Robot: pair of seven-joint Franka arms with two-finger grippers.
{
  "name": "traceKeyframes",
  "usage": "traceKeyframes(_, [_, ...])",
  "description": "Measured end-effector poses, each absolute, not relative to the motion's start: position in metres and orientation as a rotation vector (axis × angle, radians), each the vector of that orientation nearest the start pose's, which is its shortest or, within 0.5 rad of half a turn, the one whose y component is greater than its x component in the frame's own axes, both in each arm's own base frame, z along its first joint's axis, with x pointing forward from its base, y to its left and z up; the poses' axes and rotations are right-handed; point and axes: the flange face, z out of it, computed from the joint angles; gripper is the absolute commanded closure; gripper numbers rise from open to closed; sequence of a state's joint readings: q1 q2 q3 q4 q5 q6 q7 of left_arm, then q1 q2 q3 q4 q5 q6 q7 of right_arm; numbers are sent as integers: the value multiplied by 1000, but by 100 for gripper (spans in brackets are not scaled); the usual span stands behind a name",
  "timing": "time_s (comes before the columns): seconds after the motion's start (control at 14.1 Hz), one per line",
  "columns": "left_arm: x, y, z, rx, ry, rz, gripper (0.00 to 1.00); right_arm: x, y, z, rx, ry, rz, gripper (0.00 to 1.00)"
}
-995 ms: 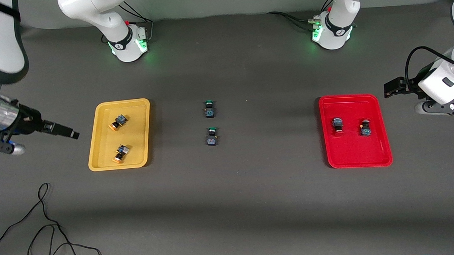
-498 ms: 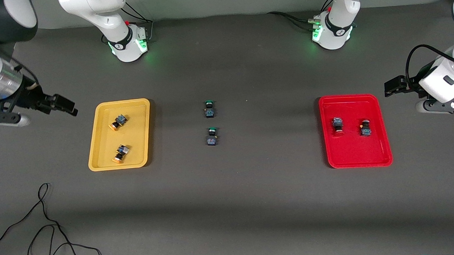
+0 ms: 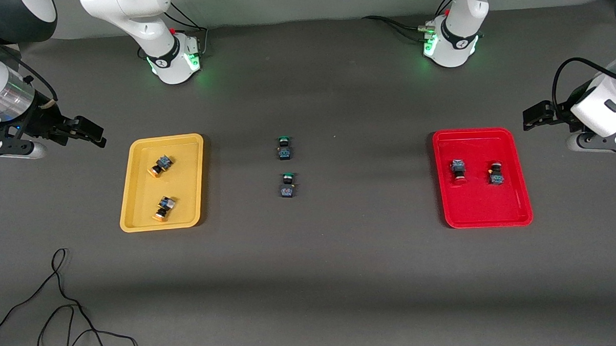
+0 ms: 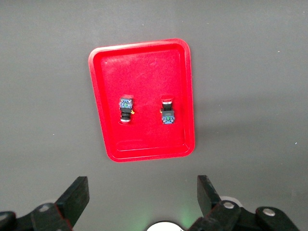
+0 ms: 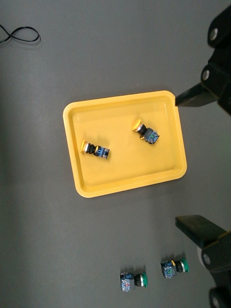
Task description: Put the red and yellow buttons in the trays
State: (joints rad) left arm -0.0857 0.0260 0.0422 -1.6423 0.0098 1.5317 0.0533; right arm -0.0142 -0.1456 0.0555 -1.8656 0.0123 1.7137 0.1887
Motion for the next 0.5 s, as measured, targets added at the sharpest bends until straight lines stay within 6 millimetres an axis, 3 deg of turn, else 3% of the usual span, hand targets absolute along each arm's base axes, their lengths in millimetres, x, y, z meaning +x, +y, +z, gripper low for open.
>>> traceKeyframes(0.5, [553,-25,574,-3120,156,213,0,515,19,578,-3125,249,-1,0])
